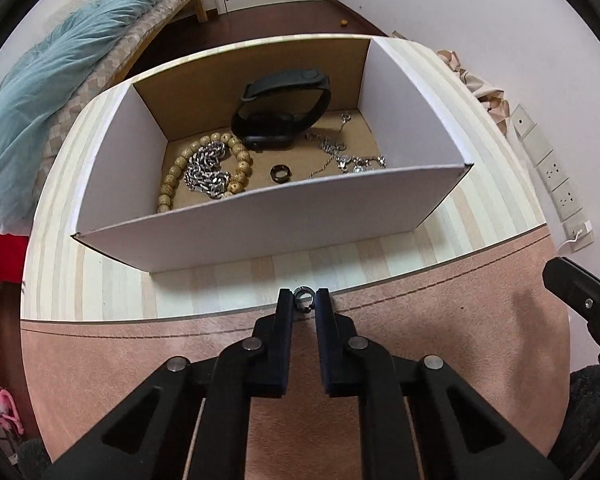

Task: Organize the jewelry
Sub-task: 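Grasp a small silver ring with the left tool while the right tool grasps a tiny earring, then carry ring and earring into the box and open both tools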

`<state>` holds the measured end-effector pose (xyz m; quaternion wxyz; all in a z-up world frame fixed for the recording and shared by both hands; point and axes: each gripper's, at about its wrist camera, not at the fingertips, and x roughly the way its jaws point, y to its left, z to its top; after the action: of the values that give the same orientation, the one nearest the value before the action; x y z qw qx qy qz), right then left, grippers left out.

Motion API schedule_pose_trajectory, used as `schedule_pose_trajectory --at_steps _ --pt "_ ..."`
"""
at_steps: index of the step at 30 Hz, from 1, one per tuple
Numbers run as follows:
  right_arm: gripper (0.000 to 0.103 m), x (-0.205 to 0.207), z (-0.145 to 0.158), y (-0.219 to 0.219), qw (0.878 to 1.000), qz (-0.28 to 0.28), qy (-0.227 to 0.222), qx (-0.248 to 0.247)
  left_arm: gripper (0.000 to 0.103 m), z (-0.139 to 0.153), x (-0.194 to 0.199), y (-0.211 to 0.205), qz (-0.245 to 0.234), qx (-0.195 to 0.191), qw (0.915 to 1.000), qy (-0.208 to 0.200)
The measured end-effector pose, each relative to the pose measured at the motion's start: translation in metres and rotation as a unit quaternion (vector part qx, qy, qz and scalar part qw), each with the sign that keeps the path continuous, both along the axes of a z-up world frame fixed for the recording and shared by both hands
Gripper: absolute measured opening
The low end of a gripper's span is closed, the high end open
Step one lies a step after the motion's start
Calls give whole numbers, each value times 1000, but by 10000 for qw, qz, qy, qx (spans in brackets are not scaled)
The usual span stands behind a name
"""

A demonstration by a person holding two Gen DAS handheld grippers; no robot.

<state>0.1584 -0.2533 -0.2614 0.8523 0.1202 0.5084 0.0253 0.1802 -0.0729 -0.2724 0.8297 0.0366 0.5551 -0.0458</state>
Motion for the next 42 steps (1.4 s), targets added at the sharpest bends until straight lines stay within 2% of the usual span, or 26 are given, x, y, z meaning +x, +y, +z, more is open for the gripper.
schedule_pose_trajectory --at_steps 9,13,16,18,21,23,30,38,40,41,42 --pt "9 -4 24 -1 9997 11 -223 139 8 31 -9 6 -33 -281 9993 -254" --pt "9 -5 42 2 9990 98 -376 242 8 57 -16 20 1 -473 9980 -423" --pt "9 -3 58 9 9978 213 -517 358 8 87 -18 33 38 -652 9959 -625" --pt "9 4 66 16 9969 319 -564 437 8 103 -14 40 41 -736 9947 -720" --pt "9 27 77 31 9953 541 -609 515 8 121 6 55 93 -983 9930 -651" --pt "9 45 79 43 9947 694 -604 469 8 122 24 65 148 -1080 9926 -531" --pt "9 116 57 81 9922 1198 143 309 9 95 83 95 387 -1381 9896 112" --pt "12 147 34 92 9904 1190 698 122 12 76 114 108 559 -977 9918 604" --pt "29 148 34 90 9902 1164 761 153 23 80 113 109 605 -881 9931 483" --pt "31 147 36 90 9902 1164 747 212 45 83 112 110 638 -800 9939 409" --pt "35 146 39 90 9908 1143 705 152 76 85 113 111 667 -735 9944 352"
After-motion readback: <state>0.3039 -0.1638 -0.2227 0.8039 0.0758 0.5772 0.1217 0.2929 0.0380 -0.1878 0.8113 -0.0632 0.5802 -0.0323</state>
